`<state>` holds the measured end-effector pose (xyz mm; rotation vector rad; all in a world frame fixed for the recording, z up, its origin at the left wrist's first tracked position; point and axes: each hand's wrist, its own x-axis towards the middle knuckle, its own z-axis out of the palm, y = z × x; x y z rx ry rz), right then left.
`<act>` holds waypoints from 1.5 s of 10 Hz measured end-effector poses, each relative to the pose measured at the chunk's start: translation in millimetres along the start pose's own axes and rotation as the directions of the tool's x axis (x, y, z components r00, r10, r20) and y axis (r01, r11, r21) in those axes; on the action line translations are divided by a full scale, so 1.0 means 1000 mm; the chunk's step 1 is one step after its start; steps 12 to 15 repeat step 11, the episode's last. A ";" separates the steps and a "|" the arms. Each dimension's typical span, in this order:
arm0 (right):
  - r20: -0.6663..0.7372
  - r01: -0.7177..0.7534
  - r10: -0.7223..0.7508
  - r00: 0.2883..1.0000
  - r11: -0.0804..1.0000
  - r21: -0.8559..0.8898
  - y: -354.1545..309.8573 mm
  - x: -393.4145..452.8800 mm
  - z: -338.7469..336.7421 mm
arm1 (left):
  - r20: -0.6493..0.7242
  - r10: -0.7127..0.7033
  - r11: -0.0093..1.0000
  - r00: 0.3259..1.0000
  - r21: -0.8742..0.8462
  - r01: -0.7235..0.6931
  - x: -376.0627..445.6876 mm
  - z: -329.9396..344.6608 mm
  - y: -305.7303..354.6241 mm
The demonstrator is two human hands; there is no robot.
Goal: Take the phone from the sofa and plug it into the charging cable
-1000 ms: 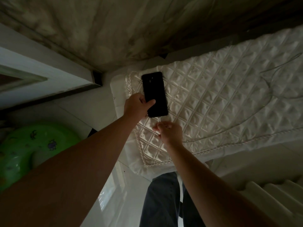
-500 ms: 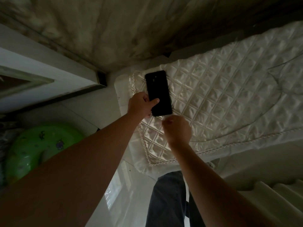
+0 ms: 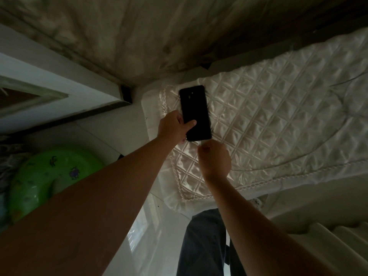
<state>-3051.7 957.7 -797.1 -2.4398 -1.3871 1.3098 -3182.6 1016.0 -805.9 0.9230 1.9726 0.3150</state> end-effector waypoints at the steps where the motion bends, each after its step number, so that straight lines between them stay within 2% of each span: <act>1: -0.003 0.060 -0.060 0.998 0.997 -0.054 0.001 0.003 -0.001 | 0.026 0.018 0.997 1.000 0.068 -0.020 0.001 -0.001 0.003; 3: -0.040 0.200 -0.205 0.978 0.973 -0.112 0.005 0.004 -0.006 | 0.064 0.007 0.998 0.998 0.068 -0.012 0.002 -0.004 0.004; 6: -0.044 0.153 -0.156 0.987 0.987 -0.054 0.005 0.007 -0.006 | 0.023 0.044 0.992 0.999 0.117 -0.046 0.000 -0.001 0.004; 8: 0.063 0.103 -0.105 0.992 0.994 0.028 0.006 0.003 -0.010 | -0.033 0.087 0.980 0.996 0.184 -0.079 -0.006 0.009 0.002; 9: 0.107 0.087 -0.100 0.989 0.989 0.122 0.006 -0.002 -0.019 | -0.045 0.025 0.987 0.999 0.157 -0.018 -0.014 0.013 0.006; 11: 0.105 0.100 -0.142 0.984 0.938 0.332 -0.004 -0.015 -0.045 | -0.110 -0.179 0.978 0.978 -0.131 0.165 -0.037 0.018 0.020; 15: 0.105 0.100 -0.142 0.984 0.938 0.332 -0.004 -0.015 -0.045 | -0.110 -0.179 0.978 0.978 -0.131 0.165 -0.037 0.018 0.020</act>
